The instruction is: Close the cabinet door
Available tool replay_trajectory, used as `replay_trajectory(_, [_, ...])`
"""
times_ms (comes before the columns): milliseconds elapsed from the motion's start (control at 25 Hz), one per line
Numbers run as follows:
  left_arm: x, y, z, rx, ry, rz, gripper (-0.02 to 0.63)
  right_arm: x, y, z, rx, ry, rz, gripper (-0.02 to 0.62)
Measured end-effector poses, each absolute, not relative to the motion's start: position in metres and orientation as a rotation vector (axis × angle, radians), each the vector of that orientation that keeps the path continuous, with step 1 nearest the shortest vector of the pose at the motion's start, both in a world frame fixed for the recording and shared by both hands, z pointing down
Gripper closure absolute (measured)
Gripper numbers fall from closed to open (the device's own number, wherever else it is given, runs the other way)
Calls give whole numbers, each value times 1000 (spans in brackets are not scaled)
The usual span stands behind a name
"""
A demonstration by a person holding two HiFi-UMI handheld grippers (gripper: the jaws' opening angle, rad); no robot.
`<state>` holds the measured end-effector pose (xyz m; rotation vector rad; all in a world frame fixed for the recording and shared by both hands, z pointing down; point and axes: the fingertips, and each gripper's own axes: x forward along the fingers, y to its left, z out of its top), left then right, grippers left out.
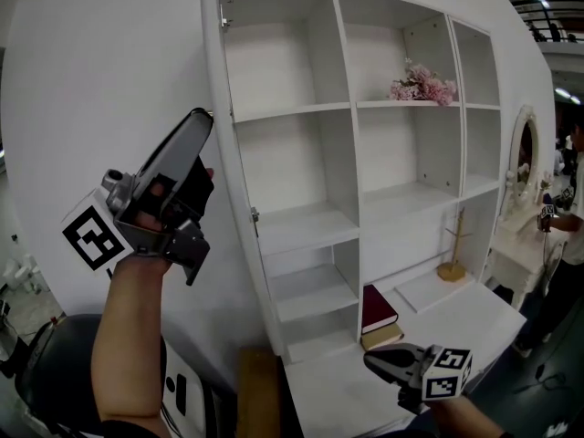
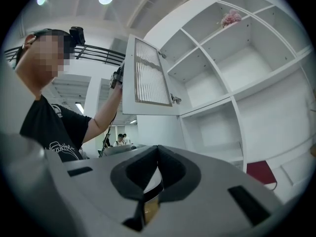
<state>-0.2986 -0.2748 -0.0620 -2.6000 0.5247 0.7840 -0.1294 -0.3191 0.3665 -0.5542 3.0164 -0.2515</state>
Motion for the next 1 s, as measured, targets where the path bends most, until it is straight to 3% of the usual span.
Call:
replay_trajectory(440, [-283,-262,-69,-2559,622,715,528,-136,-316,354,-470,3007,-292,589])
replay_trajectory(1000, [-204,-314,-63,-2440,830,550,529,-80,-382,330,-326,3005,-212,589])
